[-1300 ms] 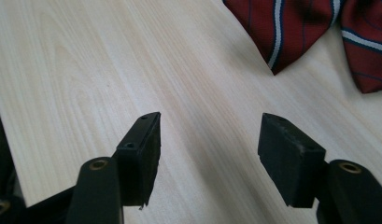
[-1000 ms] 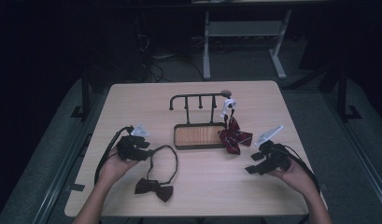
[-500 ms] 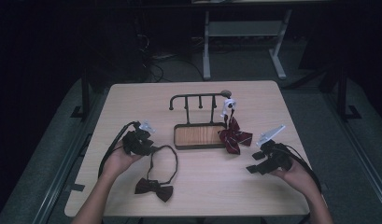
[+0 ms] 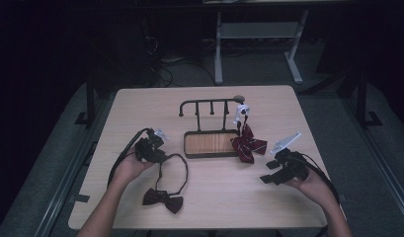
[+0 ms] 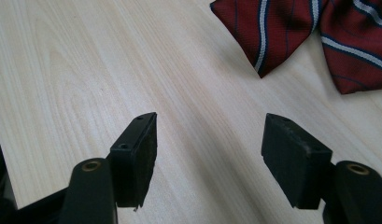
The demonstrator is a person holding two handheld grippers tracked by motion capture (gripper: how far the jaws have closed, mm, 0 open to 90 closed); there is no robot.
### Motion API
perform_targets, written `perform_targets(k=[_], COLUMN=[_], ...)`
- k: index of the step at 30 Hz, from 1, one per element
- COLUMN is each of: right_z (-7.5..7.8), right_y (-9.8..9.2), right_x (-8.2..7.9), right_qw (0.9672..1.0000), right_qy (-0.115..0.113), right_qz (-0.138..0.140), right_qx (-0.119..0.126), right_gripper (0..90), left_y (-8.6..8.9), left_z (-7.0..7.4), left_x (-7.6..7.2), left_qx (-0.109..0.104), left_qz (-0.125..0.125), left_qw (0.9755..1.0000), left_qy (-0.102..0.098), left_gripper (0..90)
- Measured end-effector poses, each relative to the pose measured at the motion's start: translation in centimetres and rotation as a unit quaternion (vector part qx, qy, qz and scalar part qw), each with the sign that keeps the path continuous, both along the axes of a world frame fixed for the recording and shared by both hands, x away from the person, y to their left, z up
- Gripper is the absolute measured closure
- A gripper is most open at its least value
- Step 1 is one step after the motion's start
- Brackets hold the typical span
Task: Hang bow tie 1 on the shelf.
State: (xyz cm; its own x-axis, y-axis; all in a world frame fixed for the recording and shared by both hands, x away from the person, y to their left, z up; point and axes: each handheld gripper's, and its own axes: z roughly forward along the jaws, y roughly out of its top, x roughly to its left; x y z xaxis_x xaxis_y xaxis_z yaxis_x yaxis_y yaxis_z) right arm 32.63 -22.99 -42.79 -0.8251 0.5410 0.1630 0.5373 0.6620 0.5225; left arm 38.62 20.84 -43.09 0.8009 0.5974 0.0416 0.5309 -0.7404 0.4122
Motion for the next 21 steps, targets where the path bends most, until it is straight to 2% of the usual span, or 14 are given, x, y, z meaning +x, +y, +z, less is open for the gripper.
perform_targets(k=[1,7,11,15,19,21], right_z=[0.0,0.1,0.14,0.15,0.19,0.21], right_y=[0.01,-0.02,-0.02,0.09,0.1,0.01], right_x=[-0.01,-0.04,-0.05,-0.07,-0.11,-0.06], right_qw=[1.0,1.0,0.9999,0.9999,0.9999,0.9998], right_qy=[-0.001,-0.002,-0.001,-0.005,-0.001,-0.003], right_qz=[0.001,-0.002,0.003,0.004,0.004,0.004], right_qx=[0.0,0.003,0.011,0.01,0.015,0.017], right_gripper=[35.3,34.0,34.1,34.1,34.1,34.1], left_y=[-0.02,-0.05,-0.15,-0.21,-0.1,-0.12], left_z=[-0.23,-0.59,-0.87,-0.86,-0.54,-0.16], left_x=[0.06,0.27,0.37,0.34,0.15,-0.07], left_qx=[0.004,0.005,0.008,0.011,0.001,-0.003], left_qz=[0.003,0.003,0.004,0.003,-0.002,-0.007], left_qw=[1.0,0.9999,0.9995,0.9994,0.9994,0.9996], left_qy=[0.007,0.015,0.031,0.032,0.034,0.028], left_gripper=[74.7,79.9,83.7,88.6,89.5,89.6])
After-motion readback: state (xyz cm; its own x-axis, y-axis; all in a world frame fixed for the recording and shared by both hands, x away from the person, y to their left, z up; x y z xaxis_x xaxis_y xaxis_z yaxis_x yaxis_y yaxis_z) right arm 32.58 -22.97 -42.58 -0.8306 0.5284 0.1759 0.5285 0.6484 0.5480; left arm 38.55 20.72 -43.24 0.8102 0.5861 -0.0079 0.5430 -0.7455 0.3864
